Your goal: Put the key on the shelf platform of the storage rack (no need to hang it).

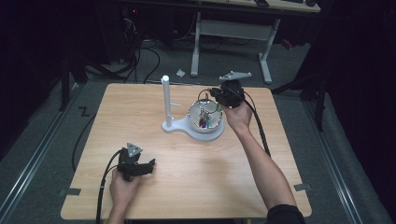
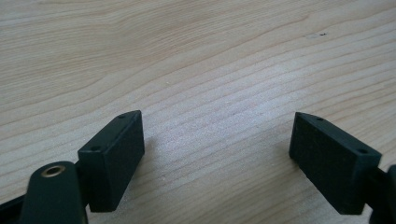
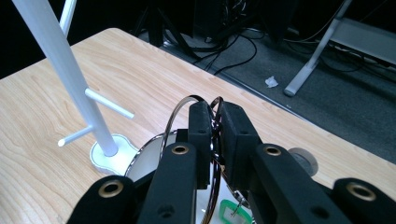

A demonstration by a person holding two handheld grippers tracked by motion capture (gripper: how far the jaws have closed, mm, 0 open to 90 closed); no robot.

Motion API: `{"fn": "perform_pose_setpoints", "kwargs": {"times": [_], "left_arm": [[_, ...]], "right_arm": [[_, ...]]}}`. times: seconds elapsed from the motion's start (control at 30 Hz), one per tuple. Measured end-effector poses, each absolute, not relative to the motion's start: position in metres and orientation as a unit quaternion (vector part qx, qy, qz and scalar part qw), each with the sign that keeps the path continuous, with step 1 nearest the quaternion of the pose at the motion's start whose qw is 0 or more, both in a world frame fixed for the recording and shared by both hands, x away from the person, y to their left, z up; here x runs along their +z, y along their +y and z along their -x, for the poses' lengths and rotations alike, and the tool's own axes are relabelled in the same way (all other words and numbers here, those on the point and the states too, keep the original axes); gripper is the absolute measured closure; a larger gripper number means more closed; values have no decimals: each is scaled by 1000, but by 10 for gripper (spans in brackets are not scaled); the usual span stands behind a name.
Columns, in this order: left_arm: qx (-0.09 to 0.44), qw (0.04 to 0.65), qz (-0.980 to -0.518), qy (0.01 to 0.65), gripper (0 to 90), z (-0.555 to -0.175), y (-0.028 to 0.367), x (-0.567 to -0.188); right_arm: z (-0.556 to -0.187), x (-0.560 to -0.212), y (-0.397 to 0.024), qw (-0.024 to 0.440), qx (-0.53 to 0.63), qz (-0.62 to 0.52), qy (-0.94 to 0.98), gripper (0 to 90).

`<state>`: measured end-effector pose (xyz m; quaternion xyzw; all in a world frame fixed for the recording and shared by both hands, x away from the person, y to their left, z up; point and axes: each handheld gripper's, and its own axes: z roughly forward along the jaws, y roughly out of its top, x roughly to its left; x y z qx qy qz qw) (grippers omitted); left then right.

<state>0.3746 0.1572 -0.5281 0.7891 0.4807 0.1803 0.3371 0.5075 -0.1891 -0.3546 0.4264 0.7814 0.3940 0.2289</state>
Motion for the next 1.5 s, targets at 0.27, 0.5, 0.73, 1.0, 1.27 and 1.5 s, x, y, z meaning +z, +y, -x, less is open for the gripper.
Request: {"fn": "perform_pose_setpoints", "kwargs": {"times": [0.27, 0.5, 0.73, 1.0, 1.27, 1.5], "left_arm": [[180, 337, -789, 481, 185, -375, 157, -528], [180, 337, -789, 481, 185, -375, 157, -528], [180, 337, -789, 481, 185, -375, 157, -528], [180, 338, -789, 481, 185, -375, 157, -528], [180, 338, -789, 481, 185, -375, 157, -528], [180, 338, -789, 481, 185, -375, 157, -528]], "right_arm": [[-507, -365, -187, 223, 394, -425, 784, 834], [-506, -372, -186, 217, 395, -425, 785, 834], [-505, -380, -186, 211, 394, -425, 787, 834], [-506, -395, -185, 204, 387, -430, 790, 833], [-506, -406, -185, 194, 383, -435, 791, 833], [-507, -413, -187, 188, 375, -442, 792, 832]]}}
